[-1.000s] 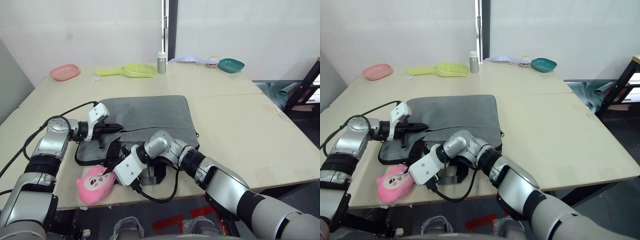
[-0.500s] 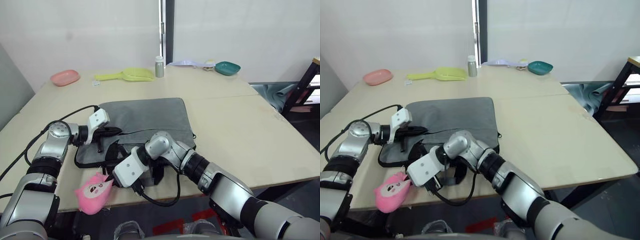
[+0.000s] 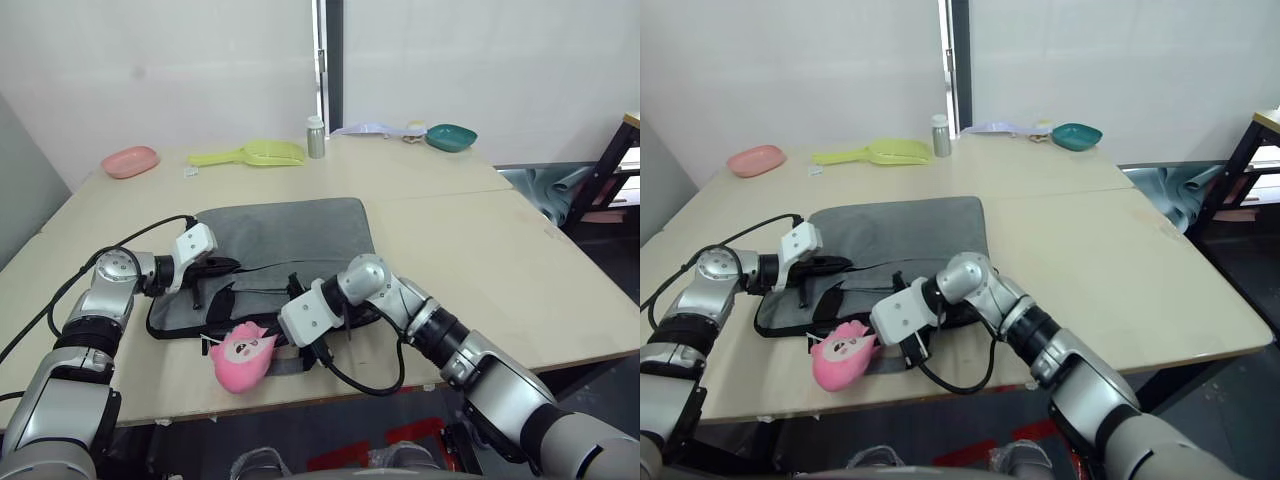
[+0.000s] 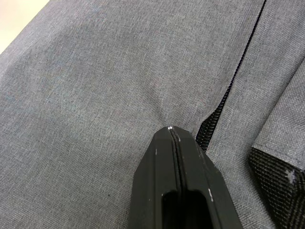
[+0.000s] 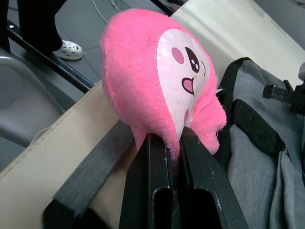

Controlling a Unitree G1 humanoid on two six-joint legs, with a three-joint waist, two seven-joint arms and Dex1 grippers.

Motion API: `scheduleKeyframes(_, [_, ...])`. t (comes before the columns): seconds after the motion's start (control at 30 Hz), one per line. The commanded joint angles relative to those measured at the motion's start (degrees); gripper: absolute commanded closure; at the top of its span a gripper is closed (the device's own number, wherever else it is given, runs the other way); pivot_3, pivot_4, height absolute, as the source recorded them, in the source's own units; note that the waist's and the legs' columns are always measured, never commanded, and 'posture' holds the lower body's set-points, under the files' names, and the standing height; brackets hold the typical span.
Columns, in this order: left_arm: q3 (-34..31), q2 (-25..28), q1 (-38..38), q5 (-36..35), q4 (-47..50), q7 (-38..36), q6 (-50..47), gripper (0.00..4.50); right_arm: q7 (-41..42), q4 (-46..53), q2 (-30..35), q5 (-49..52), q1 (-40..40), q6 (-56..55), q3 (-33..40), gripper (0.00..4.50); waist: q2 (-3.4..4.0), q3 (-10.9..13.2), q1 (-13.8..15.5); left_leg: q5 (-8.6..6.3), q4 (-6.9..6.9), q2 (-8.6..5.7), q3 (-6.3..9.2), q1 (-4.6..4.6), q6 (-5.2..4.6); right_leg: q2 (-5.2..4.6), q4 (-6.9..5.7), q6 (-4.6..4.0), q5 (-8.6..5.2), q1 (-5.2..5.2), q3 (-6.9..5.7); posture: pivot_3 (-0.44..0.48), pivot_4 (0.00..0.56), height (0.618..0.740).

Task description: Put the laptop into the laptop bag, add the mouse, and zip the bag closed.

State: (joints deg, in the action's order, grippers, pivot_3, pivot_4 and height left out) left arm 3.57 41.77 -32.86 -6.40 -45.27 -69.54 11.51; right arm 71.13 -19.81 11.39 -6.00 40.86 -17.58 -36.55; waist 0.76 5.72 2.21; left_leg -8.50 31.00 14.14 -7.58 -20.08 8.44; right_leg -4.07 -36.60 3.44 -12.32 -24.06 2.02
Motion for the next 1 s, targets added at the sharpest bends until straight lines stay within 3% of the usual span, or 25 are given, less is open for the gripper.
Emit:
scheduleKeyframes(0.03, [5.50, -0.42, 5.29, 6.92, -7.63, 0.06, -2.44, 4.50, 0.66, 4.90, 1.51, 1.96, -0.79, 1.51, 1.78, 4.45, 0.05, -0.04, 0.02, 0.00, -0.03, 0.00, -0.02, 0.01, 0.00, 0.00, 0.06, 0.00, 0.00, 0.00, 0.00, 0.000, 0.150, 0.740])
scheduleKeyframes(1.0, [3.57, 0.11, 4.00, 5.86, -11.08, 0.84, -0.88, 4.50, 2.33, 27.79, 28.94, 10.79, -17.33, 9.90, 13.92, 4.45, 0.22, -0.18, 0.20, 0.00, -1.07, -0.08, -0.65, -0.05, 0.00, 0.08, 1.28, 0.25, -0.12, -0.46, 0.58, 0.000, 0.150, 0.740])
